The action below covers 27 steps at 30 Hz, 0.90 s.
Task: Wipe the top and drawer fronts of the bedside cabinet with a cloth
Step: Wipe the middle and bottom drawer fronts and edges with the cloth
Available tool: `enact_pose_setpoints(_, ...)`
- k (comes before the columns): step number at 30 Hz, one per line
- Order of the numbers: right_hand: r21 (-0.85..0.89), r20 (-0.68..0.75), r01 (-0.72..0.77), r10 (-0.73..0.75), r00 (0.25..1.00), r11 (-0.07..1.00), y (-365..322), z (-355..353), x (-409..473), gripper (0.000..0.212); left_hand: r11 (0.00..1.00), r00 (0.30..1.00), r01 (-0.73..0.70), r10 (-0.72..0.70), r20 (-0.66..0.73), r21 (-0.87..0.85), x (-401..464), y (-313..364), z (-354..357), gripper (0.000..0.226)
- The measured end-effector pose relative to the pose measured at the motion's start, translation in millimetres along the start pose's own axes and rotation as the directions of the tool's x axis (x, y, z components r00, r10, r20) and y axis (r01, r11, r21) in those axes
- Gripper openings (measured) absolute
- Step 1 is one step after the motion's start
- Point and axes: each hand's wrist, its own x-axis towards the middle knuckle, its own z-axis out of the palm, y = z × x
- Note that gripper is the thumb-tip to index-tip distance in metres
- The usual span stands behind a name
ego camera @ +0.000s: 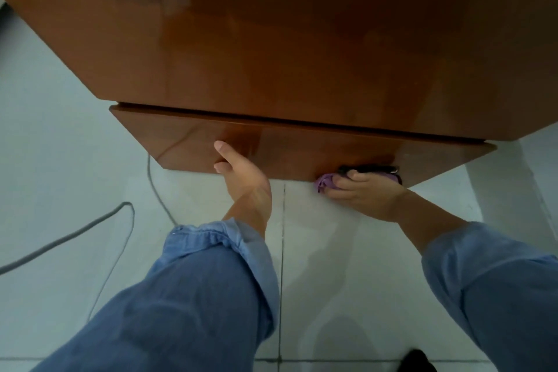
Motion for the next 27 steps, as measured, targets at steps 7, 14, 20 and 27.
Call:
enact_pose_setpoints(7,0.096,-0.053,-0.196,0.202,0.978,0.976,22.2,-24.0,-59.9,0.058,0.997,0.996,0.065,-0.062,0.065,-0.052,-25.6,-11.3,28.0,0.083)
enact_pose_setpoints(14,0.009,-0.194,-0.255,0.252,0.948,0.967,57.0,-42.4,-83.0,0.049,0.987,0.971,0.136,-0.115,0.209,-0.088,-59.6,-24.4,55.7,0.090)
enact_pose_setpoints(20,-0.034,-0.216,-0.284,0.271,0.938,0.958,33.8,-8.4,-75.0,0.046,0.994,0.963,0.104,-0.096,0.251,-0.018,-56.1,-43.9,65.2,0.081)
enact_pose_setpoints(27,0.057,-0.041,-0.139,0.141,0.989,0.989,12.9,27.3,-88.3,0.047,0.992,0.964,0.130,-0.125,0.235,-0.003,-69.7,-68.0,86.2,0.079)
